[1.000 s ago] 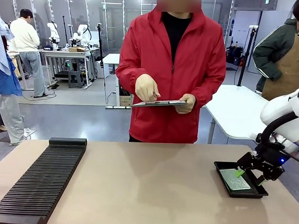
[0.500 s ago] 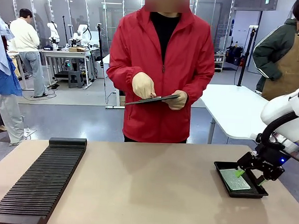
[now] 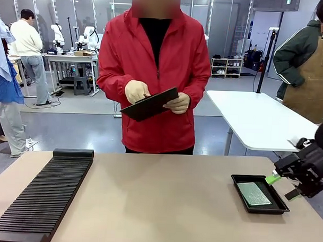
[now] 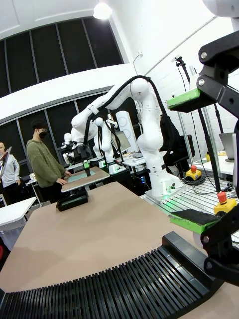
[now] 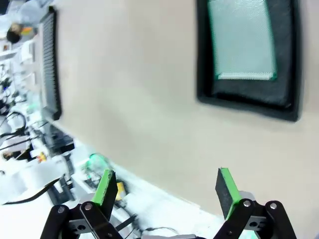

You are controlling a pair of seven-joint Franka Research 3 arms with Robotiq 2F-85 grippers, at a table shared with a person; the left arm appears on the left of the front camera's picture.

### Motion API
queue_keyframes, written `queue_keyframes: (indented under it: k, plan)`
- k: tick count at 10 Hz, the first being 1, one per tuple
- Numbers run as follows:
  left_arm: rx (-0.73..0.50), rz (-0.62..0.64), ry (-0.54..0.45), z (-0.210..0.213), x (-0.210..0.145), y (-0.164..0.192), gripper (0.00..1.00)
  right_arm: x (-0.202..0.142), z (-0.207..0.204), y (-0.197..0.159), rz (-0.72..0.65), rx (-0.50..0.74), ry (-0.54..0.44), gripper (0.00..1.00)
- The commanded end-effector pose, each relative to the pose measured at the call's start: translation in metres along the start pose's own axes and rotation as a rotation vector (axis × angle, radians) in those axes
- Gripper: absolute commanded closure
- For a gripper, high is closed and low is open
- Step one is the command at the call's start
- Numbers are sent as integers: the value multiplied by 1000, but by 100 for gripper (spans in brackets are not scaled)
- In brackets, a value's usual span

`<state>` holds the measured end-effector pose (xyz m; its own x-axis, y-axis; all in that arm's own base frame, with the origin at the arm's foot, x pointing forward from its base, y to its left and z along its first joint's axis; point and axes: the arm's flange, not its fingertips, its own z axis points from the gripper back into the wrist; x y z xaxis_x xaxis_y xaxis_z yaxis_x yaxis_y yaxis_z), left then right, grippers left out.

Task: Inspect the PCB.
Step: Place the Blank PCB in the ESD tray.

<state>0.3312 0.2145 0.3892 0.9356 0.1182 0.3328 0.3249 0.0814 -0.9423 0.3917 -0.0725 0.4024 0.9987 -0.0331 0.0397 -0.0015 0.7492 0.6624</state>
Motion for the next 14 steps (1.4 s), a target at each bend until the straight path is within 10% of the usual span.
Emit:
queue_keyframes:
  k: [1, 7, 14]
  plan:
    - [2, -2, 0, 1, 0, -3, 0, -25, 6, -2, 0, 215, 16, 0]
    - [2, -2, 0, 1, 0, -3, 0, -98, 20, -13, 14, 678, 42, 0]
    - [2, -2, 0, 1, 0, -3, 0, -124, 20, -25, 9, 774, 23, 0]
